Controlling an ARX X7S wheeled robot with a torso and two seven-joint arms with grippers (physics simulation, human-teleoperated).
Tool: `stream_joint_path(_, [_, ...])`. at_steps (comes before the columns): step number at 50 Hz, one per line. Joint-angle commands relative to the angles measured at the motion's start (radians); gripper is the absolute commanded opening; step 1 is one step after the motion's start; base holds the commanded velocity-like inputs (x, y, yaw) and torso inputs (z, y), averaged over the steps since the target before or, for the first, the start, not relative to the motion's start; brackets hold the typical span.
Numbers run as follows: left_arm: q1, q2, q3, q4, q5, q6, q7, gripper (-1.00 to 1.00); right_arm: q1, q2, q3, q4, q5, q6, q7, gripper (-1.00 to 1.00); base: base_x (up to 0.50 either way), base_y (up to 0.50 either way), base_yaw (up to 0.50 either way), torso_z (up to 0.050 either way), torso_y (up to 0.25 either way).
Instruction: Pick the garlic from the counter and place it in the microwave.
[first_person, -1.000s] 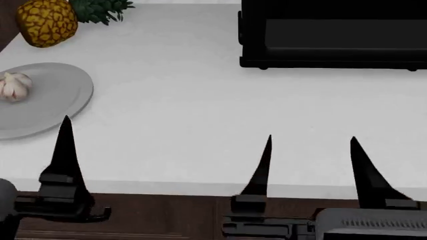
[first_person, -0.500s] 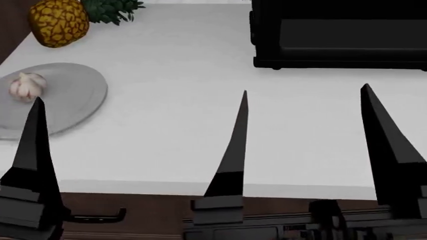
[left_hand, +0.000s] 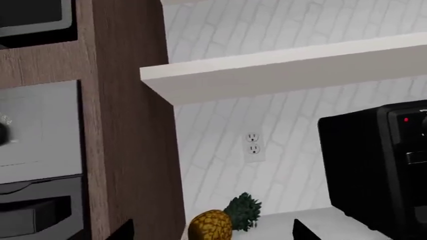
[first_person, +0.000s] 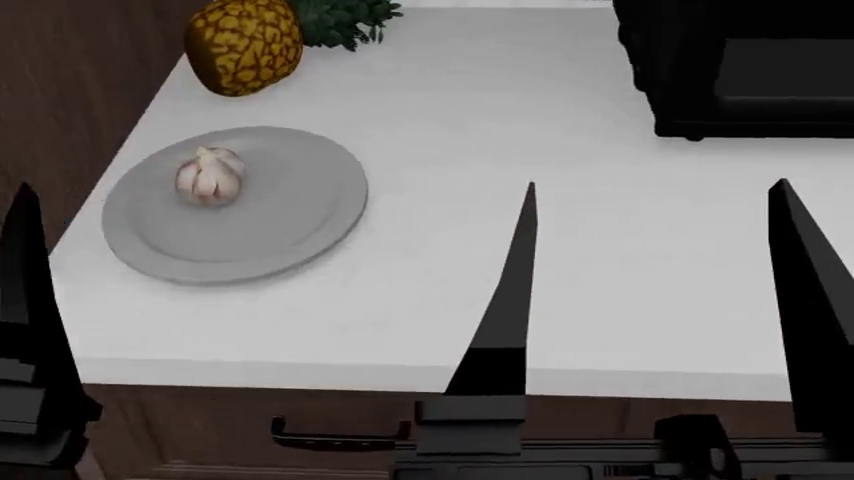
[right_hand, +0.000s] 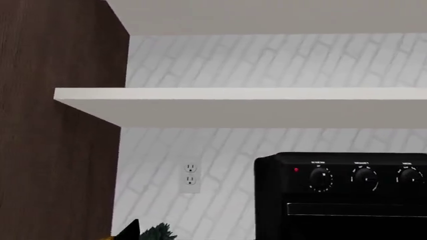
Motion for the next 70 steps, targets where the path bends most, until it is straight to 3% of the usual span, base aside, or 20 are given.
stream_joint_path(1, [-0.051,-0.012,0.042,0.001,-0.009,0.020,-0.006,1.00,0.101,0.006,-0.104,-0.004,0.010,-0.042,0.038,1.00,0.00,0.50,0.00,0.000,0.000])
stream_joint_path(13, [-0.178,-0.032,0.156,0.001,-0.026,0.070,-0.006,1.00,0.321,-0.001,-0.361,-0.004,-0.011,-0.132,0.114,1.00,0.00,0.50,0.00,0.000,0.000])
stream_joint_path(27, [-0.220,-0.039,0.202,0.001,-0.026,0.095,-0.006,1.00,0.351,0.001,-0.395,-0.005,-0.020,-0.148,0.118,1.00,0.00,0.50,0.00,0.000,0.000])
stream_joint_path(31, [-0.289,-0.027,0.245,0.001,-0.050,0.110,-0.006,1.00,0.401,0.005,-0.437,-0.005,-0.019,-0.168,0.119,1.00,0.00,0.14,0.00,0.000,0.000])
stream_joint_path(37, [-0.485,-0.024,0.437,0.001,-0.064,0.210,-0.006,1.00,0.578,0.007,-0.577,-0.005,0.004,-0.231,0.120,1.00,0.00,0.00,0.00,0.000,0.000])
stream_joint_path(43, [-0.744,0.006,0.748,0.001,-0.042,0.368,-0.006,1.00,0.713,0.001,-0.714,-0.005,-0.001,-0.280,0.120,1.00,0.00,0.00,0.00,0.000,0.000])
stream_joint_path(47, [-0.796,0.012,0.812,0.001,-0.039,0.398,-0.006,1.00,0.818,0.013,-0.826,-0.005,-0.012,-0.329,0.120,1.00,0.00,0.00,0.00,0.000,0.000])
stream_joint_path(50, [-0.813,0.009,0.788,0.001,-0.063,0.381,-0.006,1.00,0.885,0.024,-0.890,-0.005,-0.010,-0.367,0.120,1.00,0.00,0.00,0.00,0.000,0.000])
stream_joint_path(60, [-0.813,0.012,0.685,0.001,-0.132,0.334,-0.006,1.00,0.917,0.025,-0.895,-0.005,0.021,-0.383,0.120,1.00,0.04,0.00,0.00,0.000,0.000])
stream_joint_path(70, [-0.813,-0.008,0.692,0.001,-0.125,0.327,-0.006,1.00,0.913,0.026,-0.879,-0.005,0.030,-0.379,0.120,1.00,0.24,0.00,0.00,0.000,0.000])
